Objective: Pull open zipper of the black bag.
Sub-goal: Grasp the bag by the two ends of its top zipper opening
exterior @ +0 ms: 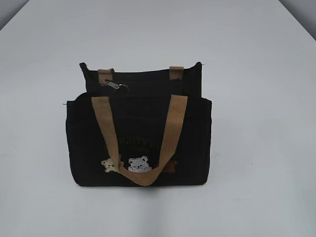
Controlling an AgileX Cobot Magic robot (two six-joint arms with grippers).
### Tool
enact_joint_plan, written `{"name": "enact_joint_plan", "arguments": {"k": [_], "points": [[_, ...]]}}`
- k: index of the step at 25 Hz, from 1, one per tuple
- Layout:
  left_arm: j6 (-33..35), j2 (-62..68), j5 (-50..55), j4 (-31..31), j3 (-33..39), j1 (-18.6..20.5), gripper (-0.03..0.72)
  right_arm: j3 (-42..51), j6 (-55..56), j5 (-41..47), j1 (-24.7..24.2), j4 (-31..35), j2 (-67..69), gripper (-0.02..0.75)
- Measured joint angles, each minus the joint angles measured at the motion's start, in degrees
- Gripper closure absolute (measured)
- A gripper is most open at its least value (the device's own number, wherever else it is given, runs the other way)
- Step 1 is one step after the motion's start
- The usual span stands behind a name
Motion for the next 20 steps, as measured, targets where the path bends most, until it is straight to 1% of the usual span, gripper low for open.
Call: {"name": "enact_joint_plan", "arguments": {"k": [20], "points": [[0.0,0.0,0.0,0.0,0.0,0.0,0.449,0.0,0.0,0.0,0.0,0.0,0.0,0.235]]}}
